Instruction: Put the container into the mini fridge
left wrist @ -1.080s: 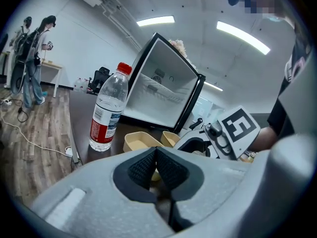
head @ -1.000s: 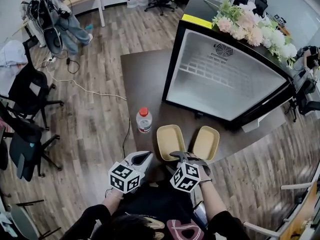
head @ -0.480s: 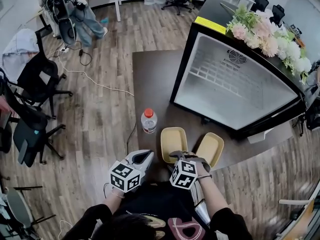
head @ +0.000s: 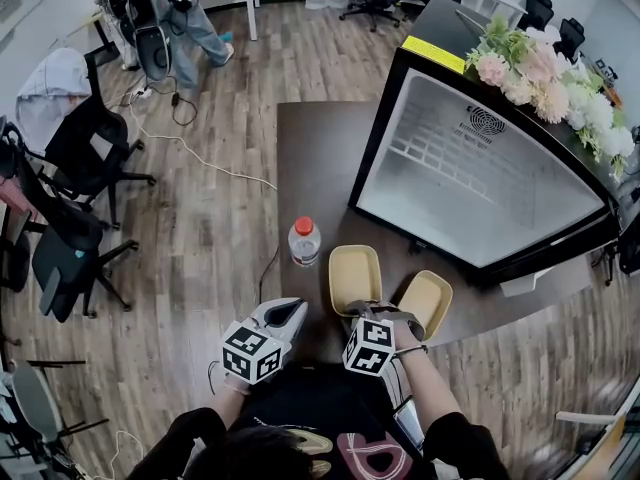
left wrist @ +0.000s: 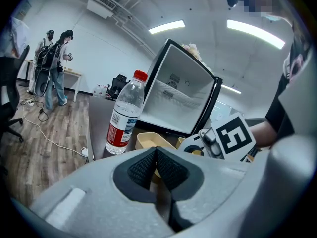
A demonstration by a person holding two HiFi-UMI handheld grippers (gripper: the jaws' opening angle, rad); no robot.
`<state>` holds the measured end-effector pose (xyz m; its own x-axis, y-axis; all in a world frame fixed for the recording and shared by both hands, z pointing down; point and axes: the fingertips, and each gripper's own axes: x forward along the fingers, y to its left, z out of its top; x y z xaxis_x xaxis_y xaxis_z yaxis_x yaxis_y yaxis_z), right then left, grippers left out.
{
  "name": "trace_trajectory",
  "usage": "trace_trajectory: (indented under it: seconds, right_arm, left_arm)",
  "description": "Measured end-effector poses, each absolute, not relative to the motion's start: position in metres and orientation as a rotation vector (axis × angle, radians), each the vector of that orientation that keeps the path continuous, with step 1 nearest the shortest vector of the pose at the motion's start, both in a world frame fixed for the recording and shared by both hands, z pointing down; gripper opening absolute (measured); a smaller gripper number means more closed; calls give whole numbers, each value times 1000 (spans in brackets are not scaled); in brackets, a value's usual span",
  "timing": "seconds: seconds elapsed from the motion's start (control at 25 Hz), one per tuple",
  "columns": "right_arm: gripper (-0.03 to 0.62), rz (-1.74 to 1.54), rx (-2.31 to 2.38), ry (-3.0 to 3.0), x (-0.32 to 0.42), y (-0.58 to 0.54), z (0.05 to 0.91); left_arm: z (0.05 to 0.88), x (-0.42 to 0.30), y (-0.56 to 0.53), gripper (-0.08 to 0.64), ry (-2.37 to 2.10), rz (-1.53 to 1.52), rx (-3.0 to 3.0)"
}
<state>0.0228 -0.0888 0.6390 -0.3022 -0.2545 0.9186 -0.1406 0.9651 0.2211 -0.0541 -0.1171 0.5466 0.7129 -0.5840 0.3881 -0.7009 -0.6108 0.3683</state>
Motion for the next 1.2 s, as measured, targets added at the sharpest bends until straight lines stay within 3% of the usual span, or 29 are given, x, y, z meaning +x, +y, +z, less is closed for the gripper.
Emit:
trace_trajectory:
  seconds: [1.2]
  right_arm:
    - [25,-195,364,-1807,43,-94,586]
  left_arm:
    - [546,-28,-121,8,-840,356,2509]
